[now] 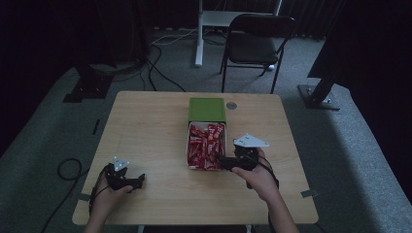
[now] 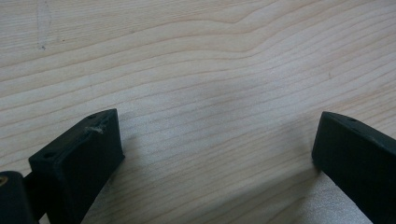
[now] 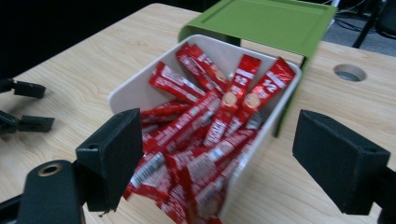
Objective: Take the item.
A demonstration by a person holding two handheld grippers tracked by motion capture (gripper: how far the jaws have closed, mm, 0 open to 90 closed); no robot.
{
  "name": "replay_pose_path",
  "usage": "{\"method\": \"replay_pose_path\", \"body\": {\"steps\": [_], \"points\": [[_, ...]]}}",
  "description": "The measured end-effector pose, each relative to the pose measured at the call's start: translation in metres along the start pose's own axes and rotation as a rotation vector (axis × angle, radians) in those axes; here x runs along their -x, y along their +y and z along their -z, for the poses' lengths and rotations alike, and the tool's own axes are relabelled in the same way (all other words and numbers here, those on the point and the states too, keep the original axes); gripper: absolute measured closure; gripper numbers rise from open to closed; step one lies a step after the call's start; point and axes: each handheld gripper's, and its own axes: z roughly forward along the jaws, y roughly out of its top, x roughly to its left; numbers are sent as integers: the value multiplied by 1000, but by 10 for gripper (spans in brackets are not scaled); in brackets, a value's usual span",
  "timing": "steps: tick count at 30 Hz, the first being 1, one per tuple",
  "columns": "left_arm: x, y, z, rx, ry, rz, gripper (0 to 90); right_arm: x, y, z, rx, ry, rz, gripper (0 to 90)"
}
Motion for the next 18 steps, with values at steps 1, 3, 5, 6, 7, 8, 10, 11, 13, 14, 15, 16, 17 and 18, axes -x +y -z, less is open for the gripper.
{"method": "replay_pose_path", "body": {"steps": [1, 3, 5, 6, 7, 8, 10, 11, 13, 14, 15, 16, 17, 18], "points": [[0, 0, 0, 0, 0, 0, 23, -2, 1, -2, 0, 4, -1, 156], [0, 0, 0, 1, 0, 1, 23, -6, 2, -6, 3, 9, 6, 157], [0, 0, 0, 2, 0, 3, 23, -10, 3, -10, 5, 18, 13, 157], [0, 0, 0, 3, 0, 3, 23, -12, 4, -12, 5, 20, 14, 157], [0, 0, 0, 2, 0, 1, 23, -14, 4, -14, 3, 21, 19, 157], [0, 0, 0, 2, 0, 1, 23, -15, 4, -16, -1, 21, 23, 191], [0, 0, 0, 2, 0, 1, 23, -19, 4, -20, -12, 18, 22, 251], [0, 0, 0, 2, 0, 1, 23, -20, 4, -22, -16, 23, 25, 265], [0, 0, 0, 2, 0, 1, 23, -22, 3, -27, -21, 16, 19, 297], [0, 0, 0, 2, 0, 1, 23, -23, 2, -29, -22, 12, 17, 300], [0, 0, 0, 2, 0, 1, 23, -24, 1, -31, -24, 9, 15, 306], [0, 0, 0, 2, 0, 1, 23, -25, 1, -33, -26, 2, 16, 319], [0, 0, 0, 2, 0, 1, 23, -26, 0, -34, -25, -4, 14, 329], [0, 0, 0, 3, 0, 2, 23, -27, 0, -36, -26, -2, 10, 333]]}}
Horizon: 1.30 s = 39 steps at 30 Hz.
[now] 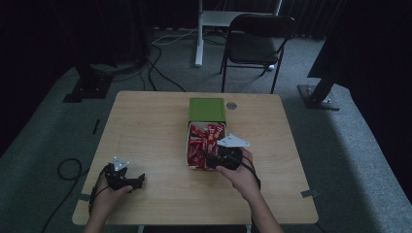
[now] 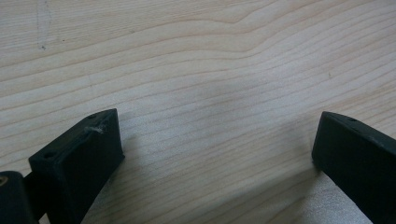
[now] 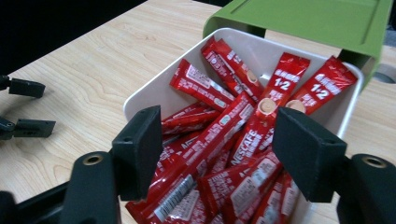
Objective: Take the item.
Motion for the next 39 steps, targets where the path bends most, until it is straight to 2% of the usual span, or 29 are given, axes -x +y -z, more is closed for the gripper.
{"method": "replay_pose_path", "body": {"steps": [3, 9, 14, 24, 28, 31, 33, 35, 38, 39], "points": [[0, 0, 0, -1, 0, -1, 23, -3, -2, -6, -10, -16, 15, 353], [0, 0, 0, -3, 0, -2, 23, -8, -6, -18, -50, -18, 5, 394], [0, 0, 0, -3, 0, -2, 23, -10, -9, -27, -86, -44, 6, 447], [0, 0, 0, -5, 0, -2, 23, -11, -12, -40, -106, -71, -23, 514], [0, 0, 0, -5, 0, -2, 23, -13, -12, -42, -113, -83, -7, 527], [0, 0, 0, -5, 0, -2, 23, -13, -12, -43, -125, -84, -14, 535], [0, 0, 0, -5, 0, -2, 23, -12, -14, -45, -137, -57, -27, 539], [0, 0, 0, -5, 0, -2, 23, -13, -15, -46, -142, -63, -20, 552], [0, 0, 0, -6, 0, -2, 24, -14, -14, -46, -148, -59, -23, 612], [0, 0, 0, -5, 0, -2, 23, -14, -13, -46, -153, -57, -24, 656]]}}
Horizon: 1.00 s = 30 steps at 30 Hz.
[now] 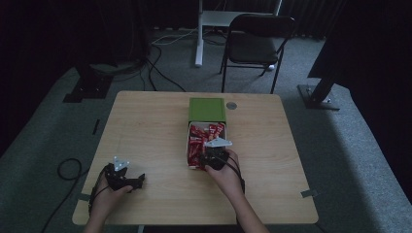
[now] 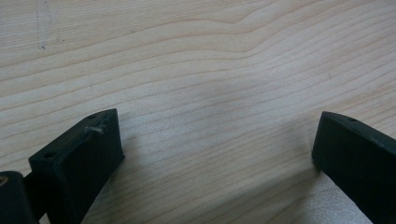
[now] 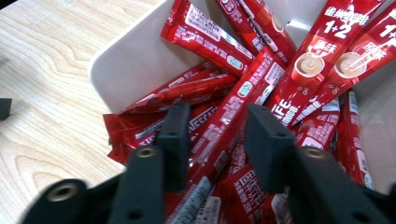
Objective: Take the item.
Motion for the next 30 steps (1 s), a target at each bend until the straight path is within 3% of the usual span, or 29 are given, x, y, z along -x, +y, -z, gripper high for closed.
{"method": "replay_pose_path", "body": {"steps": [10, 14, 30], "points": [[0, 0, 0, 0, 0, 0, 24, 1, 1, 5, -31, 0, -22, 876], [0, 0, 0, 0, 0, 0, 24, -1, 2, 9, -39, 0, -1, 884], [0, 0, 0, 0, 0, 0, 24, 2, 10, 29, 31, 11, -11, 887]]}}
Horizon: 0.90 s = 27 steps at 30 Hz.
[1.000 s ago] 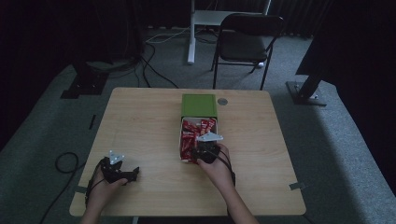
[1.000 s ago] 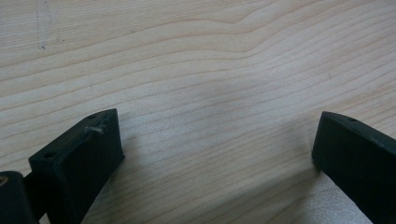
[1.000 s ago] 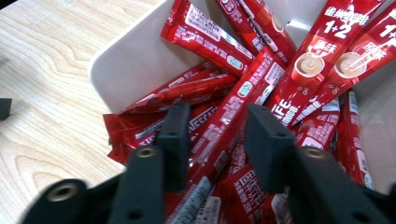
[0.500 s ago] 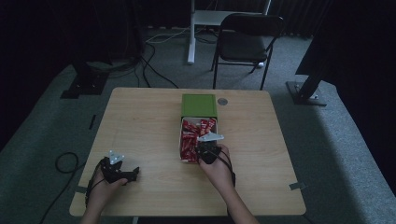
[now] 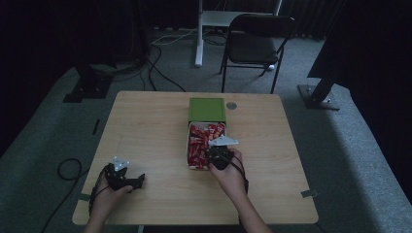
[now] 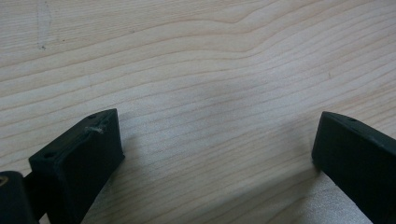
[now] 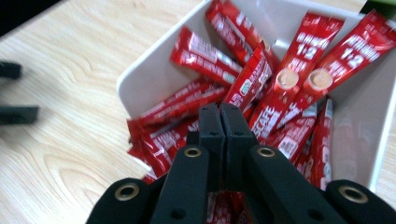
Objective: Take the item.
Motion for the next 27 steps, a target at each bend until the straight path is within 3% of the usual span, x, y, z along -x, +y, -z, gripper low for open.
{"method": "replay_pose_path", "body": {"steps": [18, 27], "points": [[0, 0, 0, 2, 0, 0, 23, 9, 21, 34, 100, 25, -10, 887], [0, 0, 0, 2, -1, 1, 23, 23, 26, 51, 129, -3, -16, 887]]}}
